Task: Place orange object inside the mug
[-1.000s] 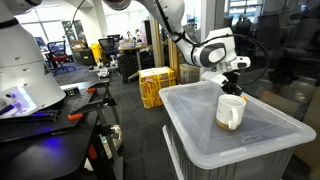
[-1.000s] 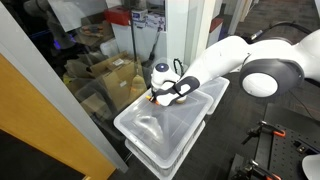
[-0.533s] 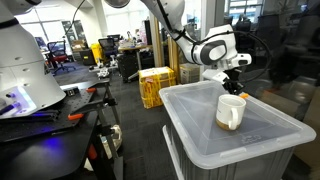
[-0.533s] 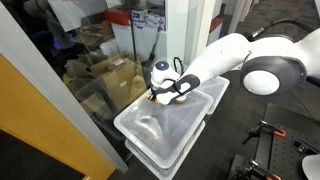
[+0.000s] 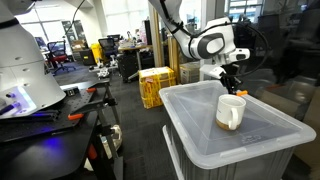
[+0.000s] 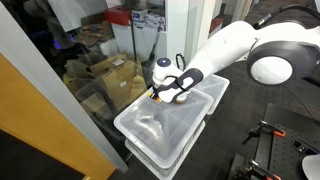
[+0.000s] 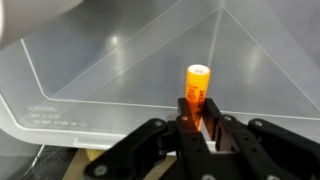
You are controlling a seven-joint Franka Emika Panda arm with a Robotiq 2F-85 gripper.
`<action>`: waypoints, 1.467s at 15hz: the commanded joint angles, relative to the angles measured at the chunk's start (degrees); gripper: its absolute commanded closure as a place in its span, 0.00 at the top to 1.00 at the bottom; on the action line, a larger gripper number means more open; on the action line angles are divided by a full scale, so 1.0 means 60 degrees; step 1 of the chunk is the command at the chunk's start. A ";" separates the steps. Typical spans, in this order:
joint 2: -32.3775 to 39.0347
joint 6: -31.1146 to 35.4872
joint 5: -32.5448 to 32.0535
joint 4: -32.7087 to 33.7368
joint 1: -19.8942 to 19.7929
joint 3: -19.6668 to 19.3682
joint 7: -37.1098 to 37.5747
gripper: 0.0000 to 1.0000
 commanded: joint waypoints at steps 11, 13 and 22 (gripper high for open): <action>-0.2743 0.2811 0.0166 -0.4611 0.2321 -0.2320 0.1145 0.05; -0.2959 0.3295 0.0247 -0.5127 0.2883 -0.2887 0.1343 0.05; -0.2989 0.4553 0.1858 -0.6526 0.5504 -0.5459 0.1515 0.05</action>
